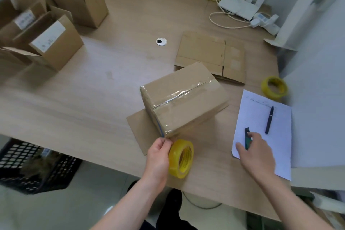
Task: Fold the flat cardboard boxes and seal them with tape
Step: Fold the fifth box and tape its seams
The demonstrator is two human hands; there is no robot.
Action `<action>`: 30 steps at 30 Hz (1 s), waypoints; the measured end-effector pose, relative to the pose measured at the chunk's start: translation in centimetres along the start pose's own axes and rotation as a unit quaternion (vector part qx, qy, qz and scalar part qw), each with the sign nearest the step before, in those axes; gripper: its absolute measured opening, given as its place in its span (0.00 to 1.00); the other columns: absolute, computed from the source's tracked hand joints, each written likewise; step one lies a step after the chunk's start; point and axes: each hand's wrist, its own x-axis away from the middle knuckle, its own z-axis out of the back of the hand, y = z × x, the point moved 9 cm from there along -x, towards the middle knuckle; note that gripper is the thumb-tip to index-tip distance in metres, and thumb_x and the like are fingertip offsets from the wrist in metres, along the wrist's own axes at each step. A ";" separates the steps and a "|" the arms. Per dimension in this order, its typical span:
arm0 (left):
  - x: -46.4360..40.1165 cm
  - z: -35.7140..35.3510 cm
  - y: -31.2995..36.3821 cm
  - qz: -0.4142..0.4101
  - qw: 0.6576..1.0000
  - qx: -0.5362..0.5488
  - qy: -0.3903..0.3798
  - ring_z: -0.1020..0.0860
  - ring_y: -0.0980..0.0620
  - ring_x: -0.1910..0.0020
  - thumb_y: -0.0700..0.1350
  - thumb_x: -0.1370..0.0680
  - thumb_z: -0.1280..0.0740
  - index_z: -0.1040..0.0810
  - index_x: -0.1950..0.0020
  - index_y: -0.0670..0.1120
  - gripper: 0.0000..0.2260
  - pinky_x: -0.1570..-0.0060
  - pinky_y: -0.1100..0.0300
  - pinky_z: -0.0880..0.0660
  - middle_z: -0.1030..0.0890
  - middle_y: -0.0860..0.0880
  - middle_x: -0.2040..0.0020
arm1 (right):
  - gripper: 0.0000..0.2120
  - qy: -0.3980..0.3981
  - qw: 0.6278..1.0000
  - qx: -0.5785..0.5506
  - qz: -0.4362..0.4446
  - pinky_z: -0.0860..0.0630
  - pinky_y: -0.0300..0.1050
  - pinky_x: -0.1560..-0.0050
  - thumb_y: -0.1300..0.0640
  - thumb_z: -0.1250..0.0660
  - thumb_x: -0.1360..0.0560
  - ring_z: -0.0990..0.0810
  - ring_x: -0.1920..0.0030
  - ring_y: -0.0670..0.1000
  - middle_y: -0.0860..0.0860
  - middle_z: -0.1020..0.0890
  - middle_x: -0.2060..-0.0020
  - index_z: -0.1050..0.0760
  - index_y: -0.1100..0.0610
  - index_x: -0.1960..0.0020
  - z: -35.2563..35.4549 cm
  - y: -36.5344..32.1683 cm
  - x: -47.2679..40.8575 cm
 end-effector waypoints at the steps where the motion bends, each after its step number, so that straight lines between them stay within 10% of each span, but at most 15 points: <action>1: 0.1 -0.1 0.1 -0.009 1.000 -0.001 0.001 0.25 0.46 0.57 0.42 0.18 0.37 0.25 0.55 0.43 0.07 0.54 0.51 0.29 0.22 0.40 0.56 | 0.25 -0.026 0.999 0.039 -0.014 0.30 0.49 0.57 0.47 0.33 0.26 0.25 0.49 0.57 0.54 0.24 0.46 0.33 0.54 0.33 -0.5 1.5 -0.7; 5: 0.7 -0.7 0.0 -0.017 1.000 -0.007 -0.016 0.23 0.43 0.58 0.41 0.18 0.37 0.29 0.56 0.45 0.07 0.56 0.49 0.26 0.22 0.37 0.59 | 0.24 -0.096 0.993 0.069 -0.021 0.33 0.48 0.64 0.55 0.34 0.26 0.27 0.60 0.55 0.54 0.27 0.54 0.36 0.56 0.32 -2.8 4.1 -1.3; 9: 0.6 -0.5 0.0 -0.006 1.000 0.022 -0.016 0.20 0.44 0.62 0.41 0.19 0.35 0.29 0.58 0.44 0.08 0.59 0.52 0.24 0.18 0.42 0.65 | 0.19 -0.008 0.989 -0.129 -0.074 0.28 0.52 0.60 0.61 0.42 0.24 0.25 0.62 0.55 0.53 0.22 0.62 0.34 0.54 0.33 0.0 3.0 0.1; 12: 0.3 -0.8 -0.2 0.000 0.999 0.040 -0.027 0.20 0.43 0.61 0.41 0.20 0.34 0.29 0.59 0.44 0.09 0.55 0.49 0.25 0.15 0.47 0.62 | 0.12 -0.005 0.980 -0.187 0.073 0.22 0.57 0.57 0.56 0.39 0.21 0.22 0.63 0.53 0.48 0.22 0.66 0.28 0.42 0.42 3.7 -2.2 2.7; 15: 0.3 -0.7 -0.3 -0.002 0.999 0.040 -0.029 0.21 0.43 0.58 0.41 0.20 0.34 0.27 0.60 0.44 0.09 0.52 0.48 0.25 0.15 0.50 0.60 | 0.11 -0.056 0.942 -0.074 0.321 0.26 0.41 0.61 0.48 0.35 0.22 0.21 0.61 0.44 0.40 0.20 0.62 0.24 0.35 0.42 6.9 -9.7 7.5; 18: 0.4 -0.7 -0.2 -0.001 0.999 0.035 -0.032 0.21 0.42 0.57 0.42 0.21 0.33 0.25 0.59 0.44 0.08 0.51 0.47 0.26 0.17 0.41 0.59 | 0.14 -0.042 0.883 0.059 0.464 0.26 0.47 0.71 0.48 0.31 0.26 0.22 0.65 0.45 0.40 0.21 0.60 0.22 0.38 0.41 7.9 -15.6 11.1; 30: 0.4 -0.4 0.2 0.020 0.998 0.029 -0.043 0.22 0.45 0.60 0.44 0.21 0.32 0.23 0.56 0.42 0.07 0.56 0.52 0.26 0.19 0.38 0.61 | 0.07 0.006 0.815 0.204 0.542 0.44 0.41 0.70 0.49 0.31 0.24 0.23 0.66 0.54 0.48 0.23 0.63 0.19 0.42 0.46 4.8 -21.5 11.8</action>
